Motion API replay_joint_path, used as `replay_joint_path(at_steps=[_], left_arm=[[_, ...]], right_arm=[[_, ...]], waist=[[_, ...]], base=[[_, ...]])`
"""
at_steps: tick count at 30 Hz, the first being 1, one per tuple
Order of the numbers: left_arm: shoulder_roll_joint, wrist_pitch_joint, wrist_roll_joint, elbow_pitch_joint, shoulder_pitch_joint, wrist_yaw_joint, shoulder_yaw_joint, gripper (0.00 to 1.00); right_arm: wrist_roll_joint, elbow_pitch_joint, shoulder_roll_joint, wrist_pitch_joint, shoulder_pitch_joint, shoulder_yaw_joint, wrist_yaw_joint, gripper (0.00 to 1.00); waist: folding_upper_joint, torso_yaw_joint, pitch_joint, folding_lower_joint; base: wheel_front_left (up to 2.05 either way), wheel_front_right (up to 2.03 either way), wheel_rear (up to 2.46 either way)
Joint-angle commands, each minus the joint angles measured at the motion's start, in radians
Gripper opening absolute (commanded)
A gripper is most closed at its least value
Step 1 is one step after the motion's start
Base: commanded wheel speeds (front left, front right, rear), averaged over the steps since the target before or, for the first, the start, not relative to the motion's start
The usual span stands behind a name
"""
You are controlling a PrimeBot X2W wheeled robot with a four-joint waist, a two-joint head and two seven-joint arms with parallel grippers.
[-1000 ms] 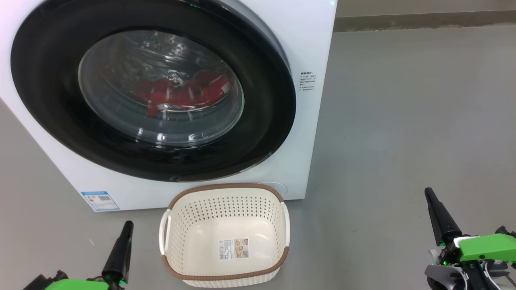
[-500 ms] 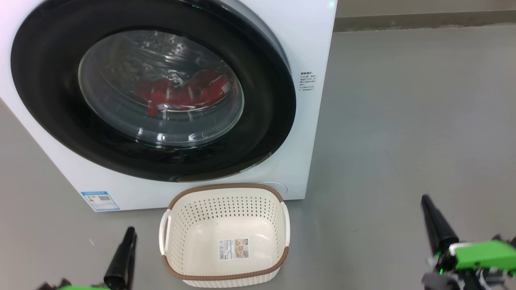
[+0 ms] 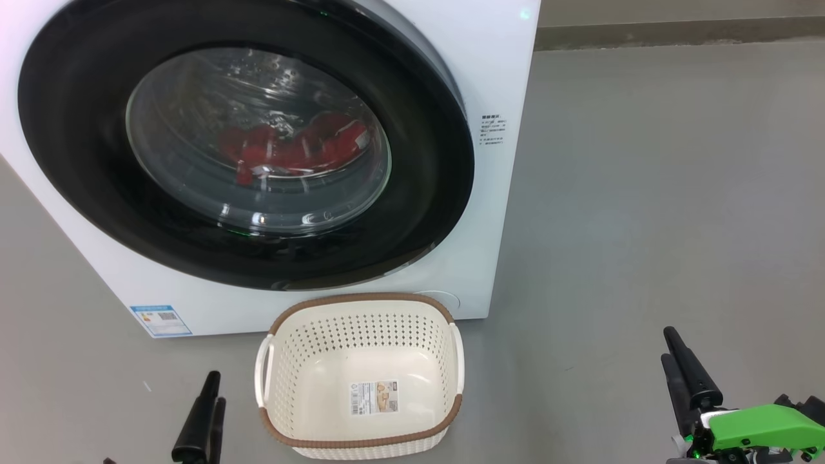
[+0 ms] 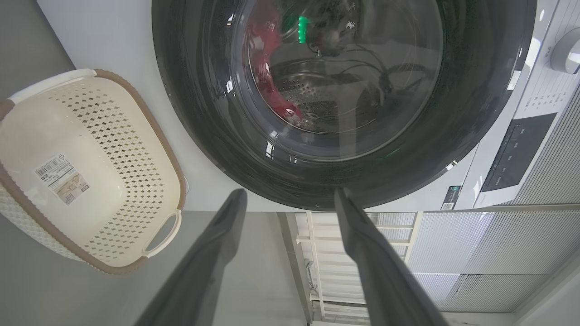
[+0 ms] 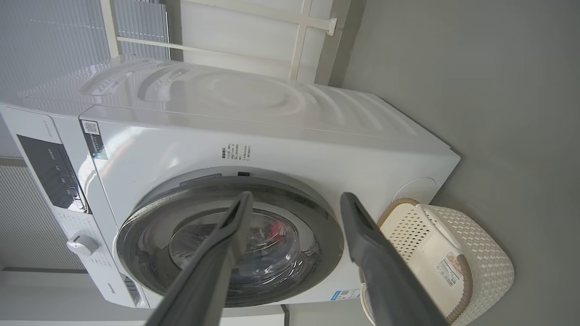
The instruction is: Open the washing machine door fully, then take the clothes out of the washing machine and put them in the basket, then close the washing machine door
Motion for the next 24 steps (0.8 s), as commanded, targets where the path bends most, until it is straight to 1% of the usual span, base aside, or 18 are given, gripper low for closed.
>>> replay_joint_path(at_steps=[1,13,14,24], left_arm=[[0.019,-0.010,0.031,-0.036,-0.016,-0.001,0.004,1.00],[0.014,-0.046,0.242,-0.058,-0.006,-0.002,0.007,1.00],[0.014,-0.046,0.242,-0.058,-0.006,-0.002,0.007,1.00],[0.015,-0.076,0.393,-0.079,0.001,0.003,-0.003,1.00]], right_arm=[[-0.024,-0.031,-0.017,-0.010,-0.024,0.005,0.000,1.00],[-0.171,-0.043,-0.024,-0.045,-0.022,0.034,0.000,1.00],[-0.171,-0.043,-0.024,-0.045,-0.022,0.034,0.000,1.00],[-0.321,-0.042,-0.032,-0.074,-0.022,0.061,0.000,1.00]], waist=[[0.0000,0.000,0.000,-0.0001],[0.0000,0.002,0.003,-0.0002],[0.0000,0.002,0.003,-0.0002],[0.0000,0.004,0.004,-0.0002]], base=[[0.00,0.00,0.00],[0.00,0.00,0.00],[0.00,0.00,0.00],[0.00,0.00,0.00]])
